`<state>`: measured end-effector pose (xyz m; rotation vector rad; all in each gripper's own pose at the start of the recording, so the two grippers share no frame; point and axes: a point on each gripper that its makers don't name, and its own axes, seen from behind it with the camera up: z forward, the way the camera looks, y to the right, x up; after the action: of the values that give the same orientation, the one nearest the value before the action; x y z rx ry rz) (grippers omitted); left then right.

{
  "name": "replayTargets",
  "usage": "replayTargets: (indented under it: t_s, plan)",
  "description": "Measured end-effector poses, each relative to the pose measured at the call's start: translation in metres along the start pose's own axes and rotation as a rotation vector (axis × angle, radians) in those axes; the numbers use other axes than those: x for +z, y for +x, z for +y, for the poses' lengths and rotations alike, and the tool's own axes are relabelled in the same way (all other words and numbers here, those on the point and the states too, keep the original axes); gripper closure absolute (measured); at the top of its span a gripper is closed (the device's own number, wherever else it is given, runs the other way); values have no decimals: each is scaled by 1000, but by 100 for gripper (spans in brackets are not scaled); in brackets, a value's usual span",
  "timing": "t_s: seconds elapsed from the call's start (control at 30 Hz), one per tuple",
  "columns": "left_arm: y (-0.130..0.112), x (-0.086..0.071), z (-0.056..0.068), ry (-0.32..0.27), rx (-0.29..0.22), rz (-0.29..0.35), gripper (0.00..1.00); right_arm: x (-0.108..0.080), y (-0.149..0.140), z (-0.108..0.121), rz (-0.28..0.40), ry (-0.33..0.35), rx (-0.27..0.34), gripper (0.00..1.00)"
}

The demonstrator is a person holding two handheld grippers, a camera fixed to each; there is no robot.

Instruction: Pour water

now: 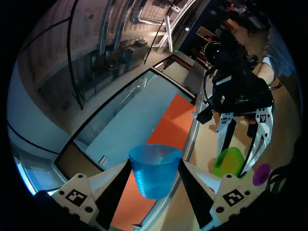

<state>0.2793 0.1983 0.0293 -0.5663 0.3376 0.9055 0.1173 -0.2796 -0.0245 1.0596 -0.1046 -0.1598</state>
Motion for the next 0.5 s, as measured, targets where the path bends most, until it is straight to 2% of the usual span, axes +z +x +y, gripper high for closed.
replayTargets:
  t_s: [0.2, 0.5]
  plan:
    - [3, 3, -3, 2, 48, -1, 15, 0, 1, 0, 1, 3, 1, 9]
    - [4, 5, -6, 6, 83, -2, 15, 0, 4, -1, 5, 7, 0, 9]
